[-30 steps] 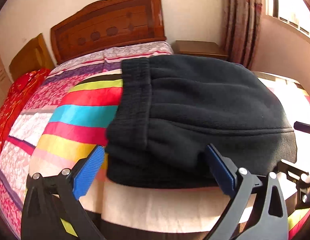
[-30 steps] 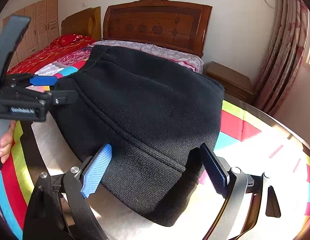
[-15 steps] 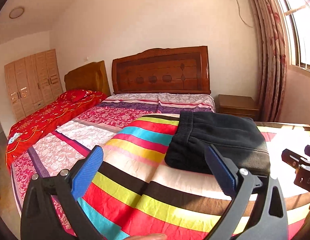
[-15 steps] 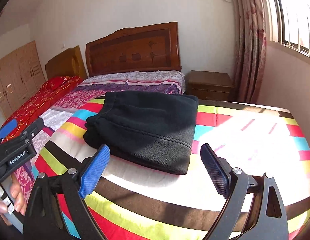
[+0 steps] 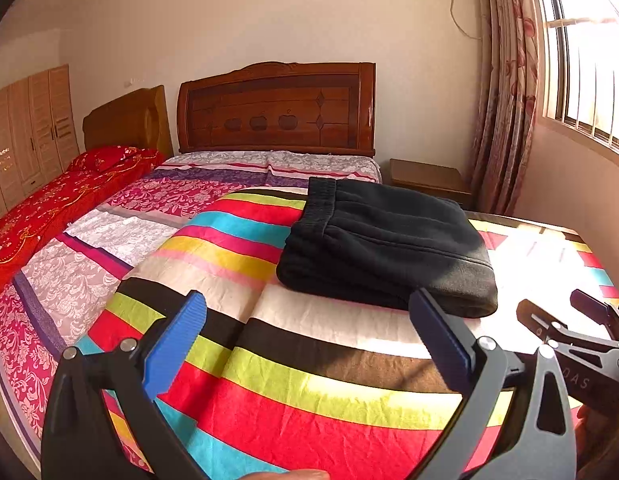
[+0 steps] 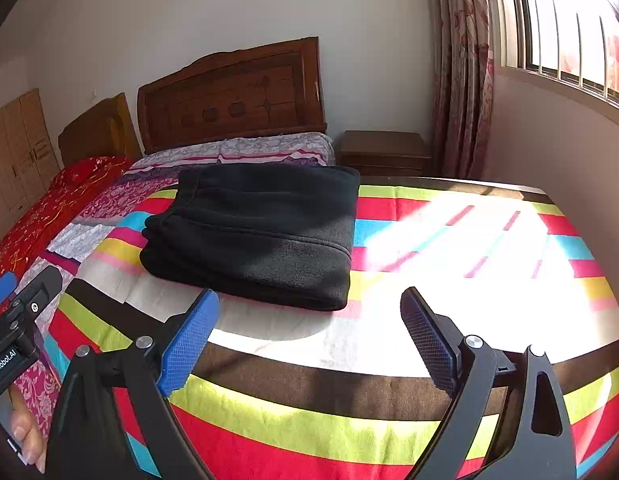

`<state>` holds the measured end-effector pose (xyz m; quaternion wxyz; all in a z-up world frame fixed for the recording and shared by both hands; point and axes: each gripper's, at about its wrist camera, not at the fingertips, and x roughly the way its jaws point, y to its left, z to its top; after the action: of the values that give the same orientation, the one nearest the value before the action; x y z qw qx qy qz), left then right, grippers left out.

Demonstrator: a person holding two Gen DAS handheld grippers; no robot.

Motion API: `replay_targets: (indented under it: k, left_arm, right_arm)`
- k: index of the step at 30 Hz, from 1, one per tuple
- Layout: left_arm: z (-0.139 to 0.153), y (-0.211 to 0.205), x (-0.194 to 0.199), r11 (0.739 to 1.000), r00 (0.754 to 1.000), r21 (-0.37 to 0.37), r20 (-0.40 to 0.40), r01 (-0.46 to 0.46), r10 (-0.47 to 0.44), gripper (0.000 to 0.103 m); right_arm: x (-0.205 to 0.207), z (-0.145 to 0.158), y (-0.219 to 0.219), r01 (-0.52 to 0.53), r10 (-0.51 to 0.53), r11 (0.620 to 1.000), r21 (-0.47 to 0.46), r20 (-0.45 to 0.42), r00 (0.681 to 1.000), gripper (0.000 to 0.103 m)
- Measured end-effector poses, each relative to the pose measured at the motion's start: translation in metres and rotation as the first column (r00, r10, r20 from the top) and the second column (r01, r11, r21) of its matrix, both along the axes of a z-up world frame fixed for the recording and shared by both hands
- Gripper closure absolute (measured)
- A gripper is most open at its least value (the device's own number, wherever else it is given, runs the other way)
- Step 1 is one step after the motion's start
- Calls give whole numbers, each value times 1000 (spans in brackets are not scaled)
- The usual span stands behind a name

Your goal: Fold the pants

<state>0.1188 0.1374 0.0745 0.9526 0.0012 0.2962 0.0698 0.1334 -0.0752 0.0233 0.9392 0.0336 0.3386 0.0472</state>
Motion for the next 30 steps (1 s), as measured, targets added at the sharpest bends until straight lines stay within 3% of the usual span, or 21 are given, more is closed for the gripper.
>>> replay_targets:
  k: [9, 30]
  left_arm:
    - [-10, -9, 5, 999, 999, 6, -38, 37, -37, 2]
    - [-8, -10, 5, 999, 998, 4, -47, 36, -36, 2]
  right_arm:
    - [5, -19, 7, -20, 20, 1000, -12, -52, 998, 15]
    - [2, -20, 5, -16, 16, 1000, 1, -60, 998, 15]
